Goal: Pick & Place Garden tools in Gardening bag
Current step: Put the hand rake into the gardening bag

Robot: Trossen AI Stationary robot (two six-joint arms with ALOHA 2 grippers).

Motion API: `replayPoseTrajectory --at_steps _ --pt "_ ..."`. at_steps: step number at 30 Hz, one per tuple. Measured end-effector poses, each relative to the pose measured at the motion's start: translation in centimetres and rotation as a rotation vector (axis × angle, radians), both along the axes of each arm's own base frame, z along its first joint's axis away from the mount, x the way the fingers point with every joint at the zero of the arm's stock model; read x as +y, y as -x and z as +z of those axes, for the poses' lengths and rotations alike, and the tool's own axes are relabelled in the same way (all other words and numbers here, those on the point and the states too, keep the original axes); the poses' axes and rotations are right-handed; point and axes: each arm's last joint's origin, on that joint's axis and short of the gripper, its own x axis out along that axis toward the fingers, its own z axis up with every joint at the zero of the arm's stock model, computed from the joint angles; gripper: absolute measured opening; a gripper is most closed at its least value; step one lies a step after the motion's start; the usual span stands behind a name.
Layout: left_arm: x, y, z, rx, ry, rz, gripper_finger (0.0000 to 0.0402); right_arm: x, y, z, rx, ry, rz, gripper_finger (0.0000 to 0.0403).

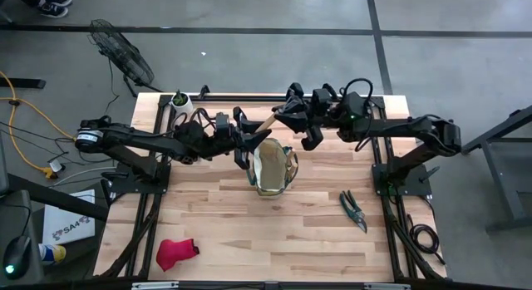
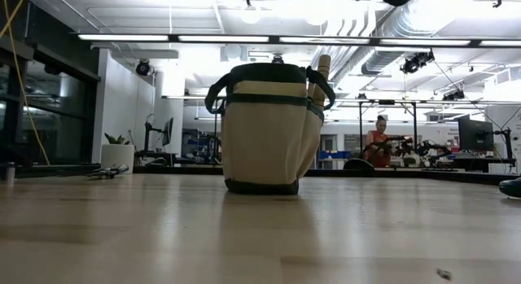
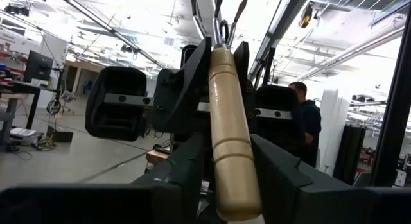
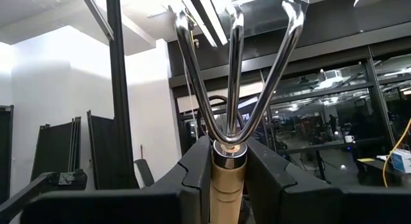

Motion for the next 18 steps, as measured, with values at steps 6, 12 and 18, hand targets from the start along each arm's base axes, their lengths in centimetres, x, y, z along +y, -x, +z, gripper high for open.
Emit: replayPoseTrajectory --at_steps 6,12,18 --pt "-0.03 -0.01 0.0 0.0 -0.004 -0.012 0.0057 0.0 0.01 0.01 -0.004 0.018 -0.007 0.006" --pt "-0.07 -0.04 -0.05 0.006 -0.014 -0.023 0.0057 0.02 -0.07 -0.15 0.02 0.022 0.006 0.006" --pt "-0.1 -0.09 -0.16 0.019 -0.018 -0.028 0.0057 0.08 -0.1 -0.26 0.037 0.035 0.032 0.006"
